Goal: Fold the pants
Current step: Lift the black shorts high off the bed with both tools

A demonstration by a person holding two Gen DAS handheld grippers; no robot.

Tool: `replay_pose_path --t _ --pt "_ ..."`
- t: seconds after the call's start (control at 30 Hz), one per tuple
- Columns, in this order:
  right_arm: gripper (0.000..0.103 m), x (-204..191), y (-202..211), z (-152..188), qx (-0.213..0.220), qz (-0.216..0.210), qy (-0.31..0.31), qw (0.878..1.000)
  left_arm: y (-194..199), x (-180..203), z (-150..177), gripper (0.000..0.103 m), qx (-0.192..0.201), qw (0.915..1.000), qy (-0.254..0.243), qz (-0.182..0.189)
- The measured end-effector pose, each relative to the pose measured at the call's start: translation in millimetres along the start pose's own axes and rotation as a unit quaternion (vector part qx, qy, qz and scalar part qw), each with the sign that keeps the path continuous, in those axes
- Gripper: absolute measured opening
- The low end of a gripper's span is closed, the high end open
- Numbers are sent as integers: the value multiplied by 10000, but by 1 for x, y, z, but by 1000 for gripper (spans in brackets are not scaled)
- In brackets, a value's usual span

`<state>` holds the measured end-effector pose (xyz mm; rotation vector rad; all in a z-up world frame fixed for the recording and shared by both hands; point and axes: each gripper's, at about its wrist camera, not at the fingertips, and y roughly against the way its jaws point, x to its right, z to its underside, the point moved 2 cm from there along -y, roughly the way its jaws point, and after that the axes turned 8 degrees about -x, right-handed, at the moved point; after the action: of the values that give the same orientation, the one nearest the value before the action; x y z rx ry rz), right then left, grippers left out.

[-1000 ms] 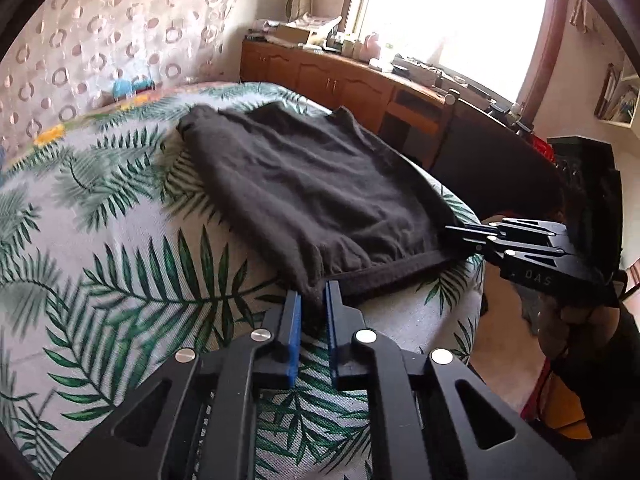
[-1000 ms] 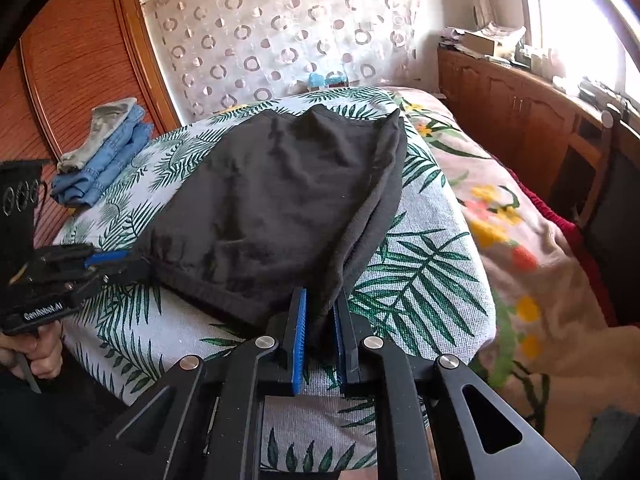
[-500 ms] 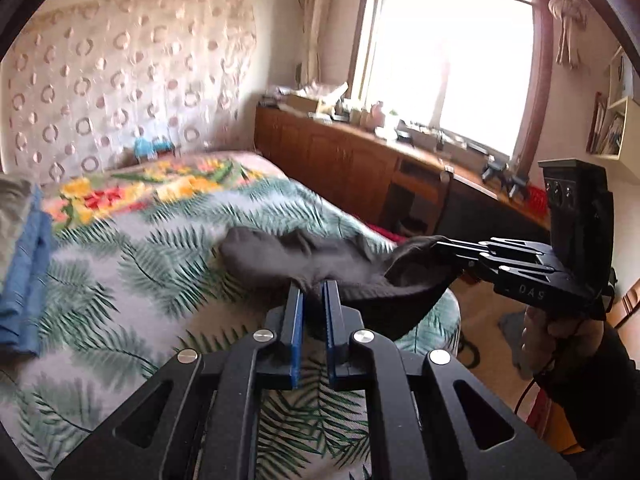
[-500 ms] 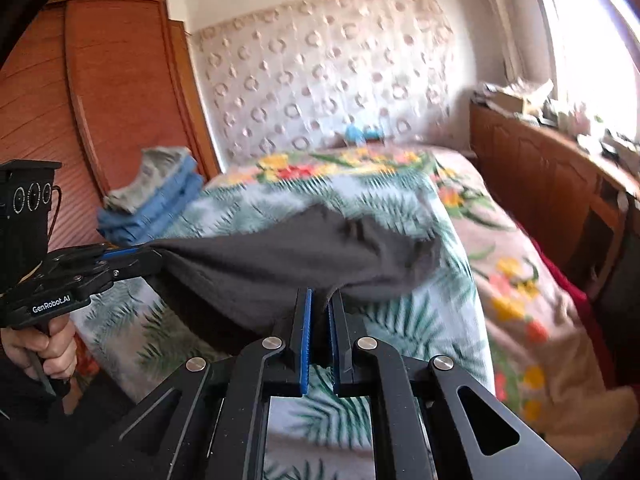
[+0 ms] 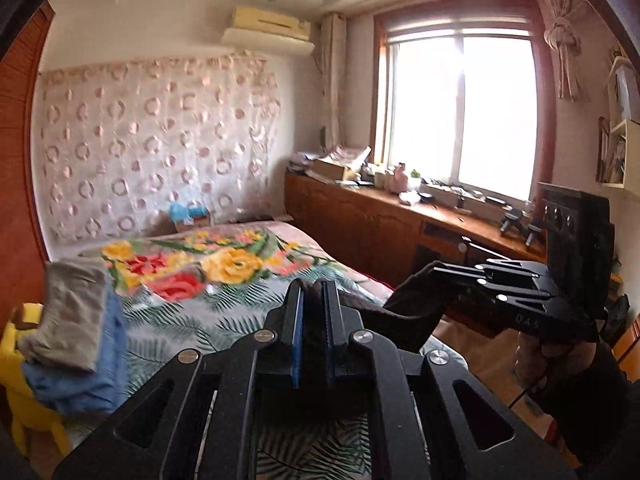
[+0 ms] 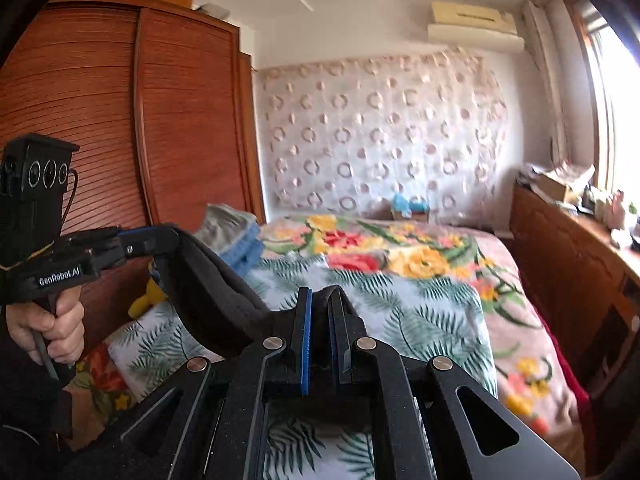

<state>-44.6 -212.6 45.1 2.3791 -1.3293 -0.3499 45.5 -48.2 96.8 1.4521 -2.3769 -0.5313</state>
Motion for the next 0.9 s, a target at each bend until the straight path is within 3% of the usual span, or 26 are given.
replay_pose_path --t 0.23,0.47,0.6,0.73,0.9 --pt "6 0 -22 -9 31 -74 247 9997 -6 -27 -1 10 33 9996 92 -261" --pt "6 15 -81 -25 -332 -63 546 9979 -67 -78 2 10 -307 9975 266 -576" --pt "6 30 -126 -63 -428 51 528 9977 -93 -109 -27 10 -267 9958 427 -771" --pt "6 39 -152 -110 -245 185 500 9983 -90 -119 -66 10 -1 9958 259 -880" --pt "6 38 -153 -141 3 183 446 9988 -86 -116 -66 10 5 9948 72 -1019"
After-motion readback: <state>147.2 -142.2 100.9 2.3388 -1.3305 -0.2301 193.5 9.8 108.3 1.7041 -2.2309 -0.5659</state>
